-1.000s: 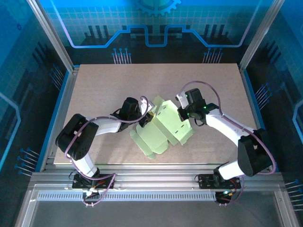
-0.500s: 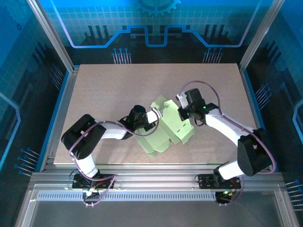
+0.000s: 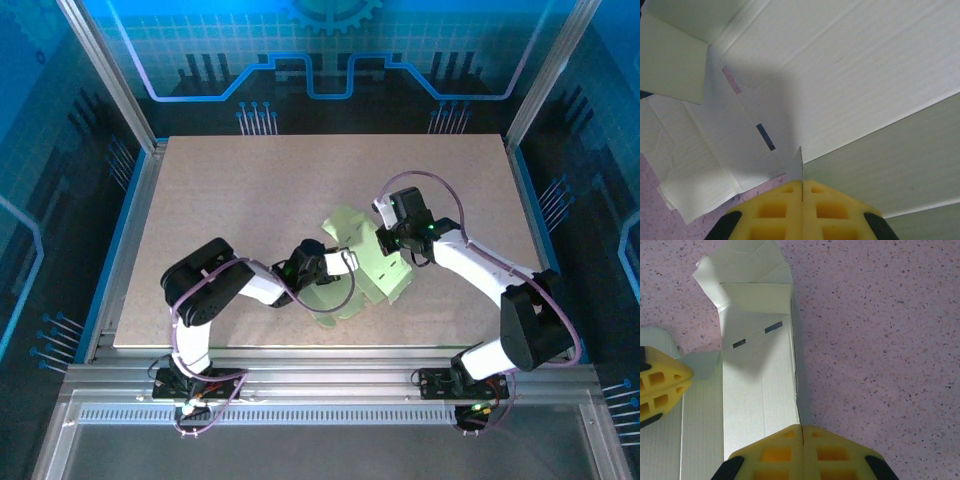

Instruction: Fold the paper box

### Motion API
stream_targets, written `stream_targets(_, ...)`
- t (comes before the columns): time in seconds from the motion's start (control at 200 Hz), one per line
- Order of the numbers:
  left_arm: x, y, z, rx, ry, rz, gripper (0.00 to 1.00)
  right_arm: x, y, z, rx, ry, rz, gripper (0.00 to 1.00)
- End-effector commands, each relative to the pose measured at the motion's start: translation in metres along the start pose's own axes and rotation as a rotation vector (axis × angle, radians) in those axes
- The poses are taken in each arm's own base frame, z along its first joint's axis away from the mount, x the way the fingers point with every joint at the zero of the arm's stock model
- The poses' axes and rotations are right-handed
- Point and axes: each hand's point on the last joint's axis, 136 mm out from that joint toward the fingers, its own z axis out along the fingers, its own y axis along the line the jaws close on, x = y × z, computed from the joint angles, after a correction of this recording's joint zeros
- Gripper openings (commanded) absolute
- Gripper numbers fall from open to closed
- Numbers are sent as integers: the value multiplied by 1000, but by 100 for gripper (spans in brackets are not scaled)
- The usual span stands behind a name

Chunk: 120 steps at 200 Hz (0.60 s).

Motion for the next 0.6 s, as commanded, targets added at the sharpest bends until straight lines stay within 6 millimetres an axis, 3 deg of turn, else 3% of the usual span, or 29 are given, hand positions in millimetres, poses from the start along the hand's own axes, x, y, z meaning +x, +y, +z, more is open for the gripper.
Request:
stream_targets(0.0, -12, -4, 8, -15, -21, 80, 4, -18, 1, -2, -10, -46, 20, 0)
stream_targets(0.21, -14, 1, 7, -36, -18, 59, 8, -17, 1, -3, -9, -46, 22, 0)
stream_targets(0.405, -18, 19, 5, -47, -10, -103, 13, -19, -1, -6, 4, -53, 23, 0)
stream_targets(0.51, -23, 17, -1, 37, -39, -193, 26, -19, -2, -8, 14, -52, 16, 0)
stream_targets(0.595, -30, 13, -5, 102, -73, -254, 42, -19, -3, -9, 19, -54, 13, 0)
